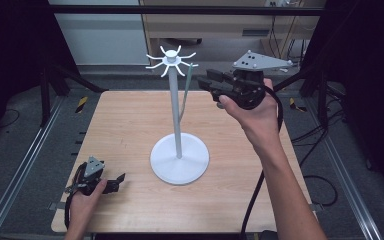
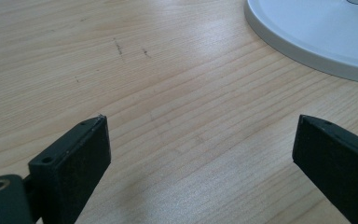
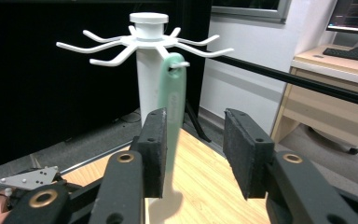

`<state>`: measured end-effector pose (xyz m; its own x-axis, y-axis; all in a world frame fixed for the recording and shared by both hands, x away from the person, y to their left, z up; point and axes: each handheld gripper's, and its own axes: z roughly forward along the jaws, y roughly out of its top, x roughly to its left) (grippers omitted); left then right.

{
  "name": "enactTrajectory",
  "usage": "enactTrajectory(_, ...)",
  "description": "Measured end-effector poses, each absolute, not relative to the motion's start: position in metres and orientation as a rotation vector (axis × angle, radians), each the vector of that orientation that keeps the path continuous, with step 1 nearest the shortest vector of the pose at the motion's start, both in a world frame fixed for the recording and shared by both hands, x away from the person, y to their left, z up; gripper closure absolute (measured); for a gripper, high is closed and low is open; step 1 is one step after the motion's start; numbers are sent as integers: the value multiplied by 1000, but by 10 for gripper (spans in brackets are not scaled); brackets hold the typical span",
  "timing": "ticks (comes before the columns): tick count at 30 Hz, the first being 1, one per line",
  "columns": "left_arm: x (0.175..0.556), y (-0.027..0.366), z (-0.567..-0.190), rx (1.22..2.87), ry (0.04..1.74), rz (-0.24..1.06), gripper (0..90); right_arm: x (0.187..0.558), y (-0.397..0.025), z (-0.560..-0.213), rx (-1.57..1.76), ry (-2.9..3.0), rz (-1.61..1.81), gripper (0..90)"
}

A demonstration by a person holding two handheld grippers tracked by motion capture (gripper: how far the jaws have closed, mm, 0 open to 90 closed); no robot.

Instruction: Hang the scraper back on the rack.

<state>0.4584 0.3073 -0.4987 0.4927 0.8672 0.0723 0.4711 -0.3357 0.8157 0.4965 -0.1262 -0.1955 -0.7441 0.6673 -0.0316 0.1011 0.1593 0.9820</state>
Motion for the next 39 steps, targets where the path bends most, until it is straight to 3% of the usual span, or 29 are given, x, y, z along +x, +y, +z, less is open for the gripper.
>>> enactTrajectory(6,458,308,-499,1976,1104,661,37,491,-140,-206,774,1955,1581,593)
enactTrajectory(16,458,308,-499,1977,1105,662,35,489,-165,-253,904,1935,1488,558)
enactTrajectory(28,458,308,-499,1979,1104,661,33,486,-180,-299,1050,1878,1350,277)
enactTrajectory(39,459,308,-500,1978,1106,656,33,485,-189,-340,1146,1855,1280,166)
